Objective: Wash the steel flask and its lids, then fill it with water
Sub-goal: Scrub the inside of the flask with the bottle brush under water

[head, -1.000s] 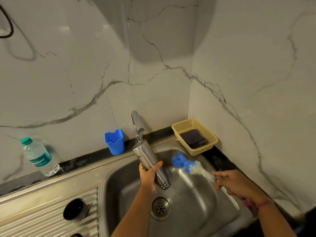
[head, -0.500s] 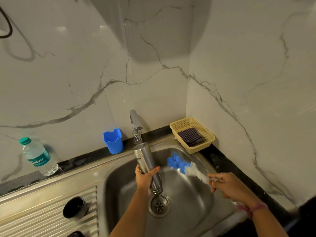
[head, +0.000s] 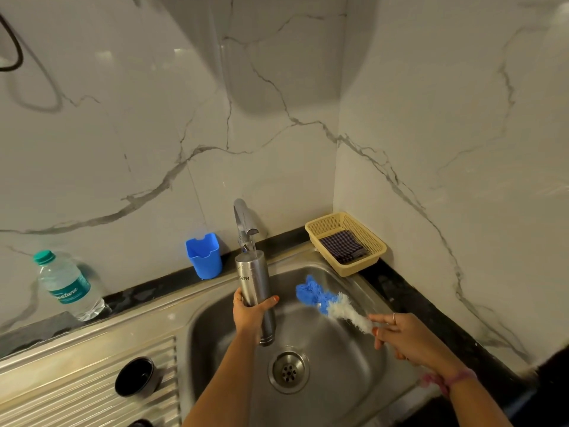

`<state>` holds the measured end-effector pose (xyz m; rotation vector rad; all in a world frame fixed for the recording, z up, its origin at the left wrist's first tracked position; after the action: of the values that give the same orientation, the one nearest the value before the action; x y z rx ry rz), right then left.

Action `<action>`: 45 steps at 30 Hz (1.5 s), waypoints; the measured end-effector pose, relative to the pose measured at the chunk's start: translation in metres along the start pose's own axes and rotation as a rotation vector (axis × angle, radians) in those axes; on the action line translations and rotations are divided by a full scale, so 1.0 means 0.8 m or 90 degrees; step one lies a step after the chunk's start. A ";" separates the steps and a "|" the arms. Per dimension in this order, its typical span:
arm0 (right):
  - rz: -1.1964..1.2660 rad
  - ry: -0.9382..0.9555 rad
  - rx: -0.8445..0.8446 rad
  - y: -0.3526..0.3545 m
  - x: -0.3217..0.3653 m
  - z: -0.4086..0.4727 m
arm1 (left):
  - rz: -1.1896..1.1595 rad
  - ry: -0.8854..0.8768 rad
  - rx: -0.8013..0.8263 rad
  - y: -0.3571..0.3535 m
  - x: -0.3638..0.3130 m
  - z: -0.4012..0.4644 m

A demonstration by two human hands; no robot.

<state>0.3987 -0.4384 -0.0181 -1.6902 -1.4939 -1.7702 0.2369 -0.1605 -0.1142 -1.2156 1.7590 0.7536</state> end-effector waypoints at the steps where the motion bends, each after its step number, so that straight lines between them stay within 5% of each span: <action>1: 0.002 0.000 -0.004 -0.001 -0.001 0.000 | -0.001 -0.002 0.004 0.000 -0.001 0.000; 22: 0.043 0.051 -0.096 -0.031 0.010 0.042 | 0.086 -0.001 0.214 -0.012 -0.073 0.020; 45: 0.033 0.062 -0.128 -0.047 0.018 0.081 | 0.218 -0.013 0.270 -0.005 -0.081 0.064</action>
<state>0.4027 -0.3649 -0.0373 -1.6881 -1.2572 -2.0014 0.2672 -0.0912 -0.0804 -0.6312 2.0078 0.5383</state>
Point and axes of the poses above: each hand's wrist, its own z-axis towards the middle knuckle, its own y-axis out of the back of the hand, x = y × z, the point moved 2 cm from there along z, towards the middle knuckle, and after that the axes turned 10 degrees about y, right-handed, at the moved point
